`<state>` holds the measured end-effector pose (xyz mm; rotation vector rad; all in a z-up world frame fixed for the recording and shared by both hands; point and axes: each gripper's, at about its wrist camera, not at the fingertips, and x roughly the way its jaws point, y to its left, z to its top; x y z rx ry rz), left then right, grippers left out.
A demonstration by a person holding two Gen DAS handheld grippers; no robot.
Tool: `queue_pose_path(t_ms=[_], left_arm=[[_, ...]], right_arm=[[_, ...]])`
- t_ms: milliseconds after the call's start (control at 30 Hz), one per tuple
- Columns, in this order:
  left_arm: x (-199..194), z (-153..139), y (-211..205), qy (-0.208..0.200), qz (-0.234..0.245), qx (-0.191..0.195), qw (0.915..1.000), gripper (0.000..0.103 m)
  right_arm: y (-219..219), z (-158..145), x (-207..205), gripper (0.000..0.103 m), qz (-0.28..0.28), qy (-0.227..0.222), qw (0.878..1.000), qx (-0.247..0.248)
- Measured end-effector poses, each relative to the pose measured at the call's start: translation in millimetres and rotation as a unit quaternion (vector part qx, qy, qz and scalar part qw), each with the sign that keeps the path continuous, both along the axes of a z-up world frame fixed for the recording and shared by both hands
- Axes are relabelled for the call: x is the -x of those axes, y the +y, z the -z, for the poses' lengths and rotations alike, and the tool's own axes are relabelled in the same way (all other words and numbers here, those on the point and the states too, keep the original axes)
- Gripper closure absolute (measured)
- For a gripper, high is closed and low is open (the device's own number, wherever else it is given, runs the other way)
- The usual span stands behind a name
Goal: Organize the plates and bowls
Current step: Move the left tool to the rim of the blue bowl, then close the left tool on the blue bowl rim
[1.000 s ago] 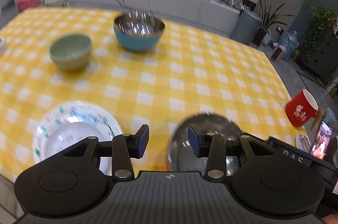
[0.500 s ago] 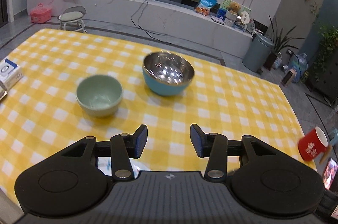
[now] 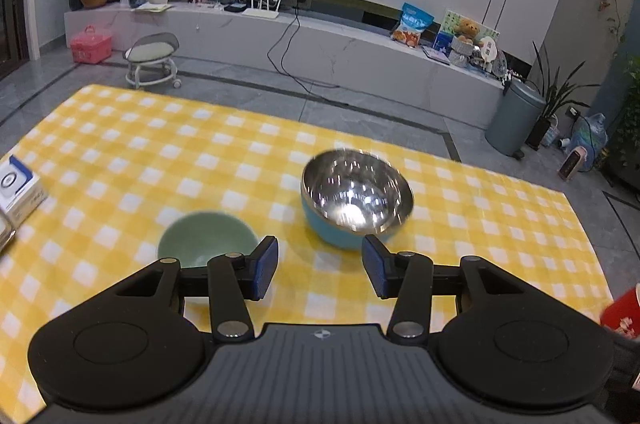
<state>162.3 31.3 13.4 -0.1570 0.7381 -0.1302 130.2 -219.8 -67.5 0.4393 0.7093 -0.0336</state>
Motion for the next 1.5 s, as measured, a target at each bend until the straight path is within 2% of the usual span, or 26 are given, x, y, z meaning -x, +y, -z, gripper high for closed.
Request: queue_pose_path(t_ms=[300, 500, 633, 733, 800, 867, 1033, 1100, 1167, 1200, 1233, 1333, 1400, 1433, 1500], left_arm=[[-45.9, 22.2, -10.4, -0.012, -0.011, -0.019, 0.9997, 0.047], [-77.2, 40.0, -3.4, 0.009, -0.048, 0.016, 0.9987, 0.047], [-95.2, 47.6, -5.1, 0.019, -0.060, 0.017, 0.9979, 0.047], [-104.8, 51.6, -5.1, 0.022, -0.068, 0.017, 0.9973, 0.047], [-110.2, 54.8, -4.7, 0.026, -0.070, 0.018, 0.9970, 0.047], [-114.1, 57.7, -5.5, 0.028, -0.069, 0.012, 0.9971, 0.047], [-119.2, 66.4, -7.1, 0.035, -0.070, 0.006, 0.9969, 0.047], [-118.8, 69.5, -7.6, 0.041, -0.065, 0.013, 0.9970, 0.048], [-116.1, 70.9, -9.4, 0.041, -0.057, 0.015, 0.9975, 0.048], [-115.0, 71.2, -11.1, 0.040, -0.055, 0.010, 0.9976, 0.048], [-113.6, 70.7, -13.1, 0.037, -0.053, 0.005, 0.9979, 0.052], [-110.3, 68.3, -19.5, 0.029, -0.044, -0.011, 0.9986, 0.071], [-109.4, 66.9, -22.2, 0.030, -0.037, -0.015, 0.9988, 0.078], [-109.4, 66.7, -22.5, 0.032, -0.034, -0.014, 0.9988, 0.085], [-109.5, 67.0, -22.8, 0.040, -0.037, -0.015, 0.9984, 0.086]], right_arm=[[11.0, 3.1, -59.8, 0.023, -0.006, 0.002, 1.000, 0.018], [15.1, 17.3, -93.0, 0.024, 0.000, 0.013, 1.000, 0.018], [18.2, 27.7, -112.9, 0.027, 0.003, 0.027, 1.000, 0.015], [21.4, 34.7, -122.4, 0.037, 0.007, 0.032, 0.999, 0.018], [22.6, 39.7, -127.9, 0.037, 0.006, 0.038, 0.999, 0.015], [23.1, 45.2, -132.4, 0.044, 0.005, 0.048, 0.999, 0.013], [23.9, 54.9, -132.4, 0.050, 0.001, 0.053, 0.999, 0.006], [26.0, 55.3, -130.9, 0.064, -0.008, 0.053, 0.999, 0.008], [27.1, 56.8, -130.0, 0.082, -0.013, 0.058, 0.998, 0.005], [27.6, 57.5, -129.5, 0.086, -0.016, 0.060, 0.998, 0.003], [28.3, 57.7, -128.5, 0.091, -0.018, 0.061, 0.998, 0.002], [32.7, 55.1, -124.6, 0.092, -0.025, 0.054, 0.998, 0.010], [34.9, 51.5, -121.8, 0.093, -0.030, 0.046, 0.998, 0.012], [36.0, 49.8, -120.7, 0.094, -0.031, 0.043, 0.998, 0.013], [38.3, 46.5, -119.1, 0.095, -0.033, 0.041, 0.998, 0.016]])
